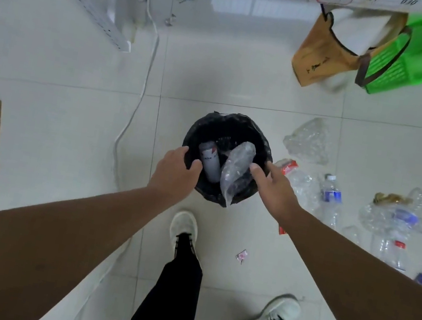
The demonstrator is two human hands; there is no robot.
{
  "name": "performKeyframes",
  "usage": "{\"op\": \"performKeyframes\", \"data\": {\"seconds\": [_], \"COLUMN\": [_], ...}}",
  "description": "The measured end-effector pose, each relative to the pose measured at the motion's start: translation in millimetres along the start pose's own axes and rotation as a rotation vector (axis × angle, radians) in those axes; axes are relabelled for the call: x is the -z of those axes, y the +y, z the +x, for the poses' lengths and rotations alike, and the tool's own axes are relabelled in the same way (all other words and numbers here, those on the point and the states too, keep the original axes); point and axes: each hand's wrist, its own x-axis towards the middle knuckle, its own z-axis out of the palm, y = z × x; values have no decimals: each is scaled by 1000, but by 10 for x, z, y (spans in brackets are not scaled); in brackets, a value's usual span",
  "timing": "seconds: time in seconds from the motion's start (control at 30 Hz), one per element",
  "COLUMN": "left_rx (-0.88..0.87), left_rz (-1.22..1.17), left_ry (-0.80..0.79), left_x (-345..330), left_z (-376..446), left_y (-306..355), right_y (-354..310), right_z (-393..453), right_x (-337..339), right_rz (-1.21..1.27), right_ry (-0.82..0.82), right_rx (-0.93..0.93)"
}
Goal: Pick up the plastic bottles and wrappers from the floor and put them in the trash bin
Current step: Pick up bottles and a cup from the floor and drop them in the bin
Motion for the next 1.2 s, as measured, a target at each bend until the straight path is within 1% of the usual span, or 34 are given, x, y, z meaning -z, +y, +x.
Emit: {"op": "performKeyframes", "data": {"seconds": [0.2,0.3,0.4,0.5,0.63,0.77,0.87,0.93,1.07,1.2], "left_rx": [-11,-51,-103,-167,-168,-209,-198,-178,-172,-210], "left_rz": [77,106,156,171,210,316,277,269,331,382], "left_ry": [-9,-30,-67,-124,-196,-195,-178,-167,-181,-196], "left_x": [7,-92,-249,-513,-1034,-1569,-1909,-2091,-2352,-2539], "left_z": [-200,-330,-528,-786,-1103,-1493,-1855,-2083,-2407,-2311], "left_y": [174,315,545,802,1096,1300,1372,1419,1588,1814], "right_y": [233,460,837,1276,1925,2601,3041,3273,3605,3776], "right_z": [-259,-458,-702,-958,-1277,-1605,-1862,-2014,-2212,-2120], "right_x": [232,494,847,1246,1709,2010,2137,2209,2379,2544], "right_rz": [-2,-9,33,70,113,192,230,215,207,167], "right_ry": [11,32,78,125,202,248,244,213,180,194], "right_rx": [-2,-44,-68,-102,-152,-230,-274,-289,-301,-326]}}
